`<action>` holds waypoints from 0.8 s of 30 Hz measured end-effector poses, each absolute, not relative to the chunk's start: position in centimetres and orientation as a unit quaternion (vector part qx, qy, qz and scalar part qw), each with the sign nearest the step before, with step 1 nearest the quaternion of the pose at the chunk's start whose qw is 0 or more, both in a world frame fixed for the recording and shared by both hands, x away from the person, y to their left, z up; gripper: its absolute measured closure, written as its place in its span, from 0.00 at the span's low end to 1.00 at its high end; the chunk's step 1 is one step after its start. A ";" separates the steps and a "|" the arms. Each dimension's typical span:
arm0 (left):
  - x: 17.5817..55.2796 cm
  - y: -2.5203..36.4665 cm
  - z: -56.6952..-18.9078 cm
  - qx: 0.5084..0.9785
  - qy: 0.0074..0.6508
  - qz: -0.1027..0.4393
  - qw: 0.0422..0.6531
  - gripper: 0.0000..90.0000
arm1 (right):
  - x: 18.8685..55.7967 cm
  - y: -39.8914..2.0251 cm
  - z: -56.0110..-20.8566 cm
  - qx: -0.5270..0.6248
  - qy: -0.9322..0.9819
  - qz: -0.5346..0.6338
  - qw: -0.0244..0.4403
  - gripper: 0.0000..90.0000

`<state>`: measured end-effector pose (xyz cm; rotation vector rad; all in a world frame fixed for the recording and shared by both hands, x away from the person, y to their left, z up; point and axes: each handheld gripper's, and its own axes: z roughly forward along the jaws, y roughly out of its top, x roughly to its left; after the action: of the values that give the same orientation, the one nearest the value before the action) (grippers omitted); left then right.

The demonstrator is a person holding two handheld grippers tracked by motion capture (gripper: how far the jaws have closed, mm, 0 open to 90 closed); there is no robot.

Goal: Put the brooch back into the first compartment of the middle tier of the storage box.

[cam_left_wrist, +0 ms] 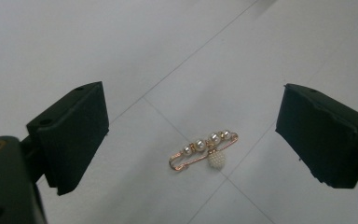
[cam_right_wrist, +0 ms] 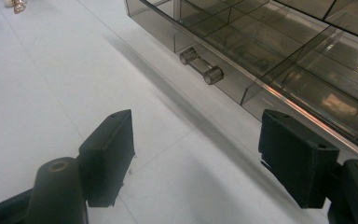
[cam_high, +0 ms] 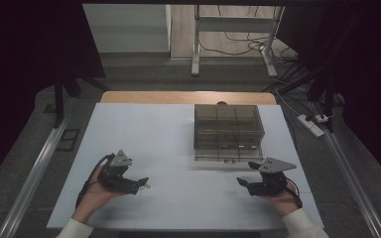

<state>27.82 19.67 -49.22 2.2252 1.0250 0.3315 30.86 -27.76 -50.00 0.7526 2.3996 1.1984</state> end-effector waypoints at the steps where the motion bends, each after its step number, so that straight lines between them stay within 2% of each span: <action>1: 28.0 19.6 -49.3 0.851 0.395 0.126 0.323 0.10 | 30.9 -27.7 -50.0 0.265 0.848 0.423 0.176 0.29; 24: 28.4 19.2 -49.6 0.870 0.372 0.105 0.307 0.11 | 31.0 -27.7 -50.2 0.266 0.850 0.418 0.178 0.29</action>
<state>28.36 19.18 -49.59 2.3001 0.9836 0.2777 31.00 -27.71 -50.19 0.7539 2.4052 1.1833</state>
